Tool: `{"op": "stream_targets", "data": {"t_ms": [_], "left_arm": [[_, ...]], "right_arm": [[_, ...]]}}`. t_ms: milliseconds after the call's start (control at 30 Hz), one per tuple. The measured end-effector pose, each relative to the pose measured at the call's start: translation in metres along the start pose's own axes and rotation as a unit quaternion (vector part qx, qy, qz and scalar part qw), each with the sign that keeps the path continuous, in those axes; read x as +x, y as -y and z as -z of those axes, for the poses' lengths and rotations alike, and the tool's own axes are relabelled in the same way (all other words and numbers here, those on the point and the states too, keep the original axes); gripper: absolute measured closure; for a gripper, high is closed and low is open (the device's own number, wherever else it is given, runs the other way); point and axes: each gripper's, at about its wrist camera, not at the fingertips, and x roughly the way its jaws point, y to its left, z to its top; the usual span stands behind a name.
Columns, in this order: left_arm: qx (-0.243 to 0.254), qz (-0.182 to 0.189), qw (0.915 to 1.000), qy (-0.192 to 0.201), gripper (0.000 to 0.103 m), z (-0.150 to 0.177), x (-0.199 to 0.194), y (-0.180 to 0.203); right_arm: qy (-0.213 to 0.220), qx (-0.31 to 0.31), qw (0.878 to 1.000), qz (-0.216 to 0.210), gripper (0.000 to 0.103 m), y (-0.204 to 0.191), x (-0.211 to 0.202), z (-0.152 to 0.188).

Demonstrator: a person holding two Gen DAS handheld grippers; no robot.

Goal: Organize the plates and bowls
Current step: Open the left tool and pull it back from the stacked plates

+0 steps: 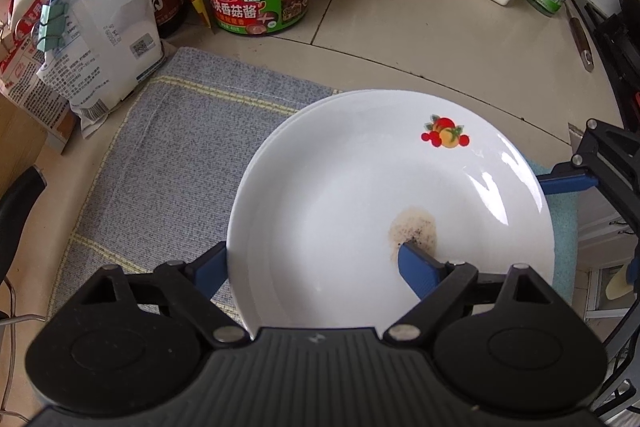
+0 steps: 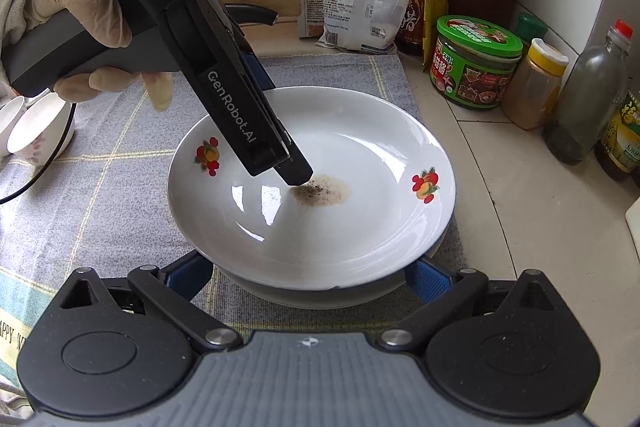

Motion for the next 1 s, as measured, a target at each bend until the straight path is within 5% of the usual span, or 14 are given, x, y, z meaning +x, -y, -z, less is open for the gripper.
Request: {"op": "stream_targets", "data": {"t_ms": [367, 633, 1000], "left_arm": [[-0.004, 0.002, 0.9999, 0.015, 0.01, 0.007, 0.001, 0.002], [0.016, -0.042, 0.9943, 0.096, 0.009, 0.029, -0.018, 0.009], [-0.015, -0.103, 0.9749, 0.197, 0.004, 0.071, -0.066, 0.032]], "right_arm": [[-0.003, 0.043, 0.999, -0.016, 0.0, 0.014, -0.003, 0.003], [0.019, 0.033, 0.999, 0.01, 0.0, 0.01, -0.004, 0.01], [0.041, 0.027, 0.999, 0.016, 0.0, 0.007, -0.009, 0.005]]}}
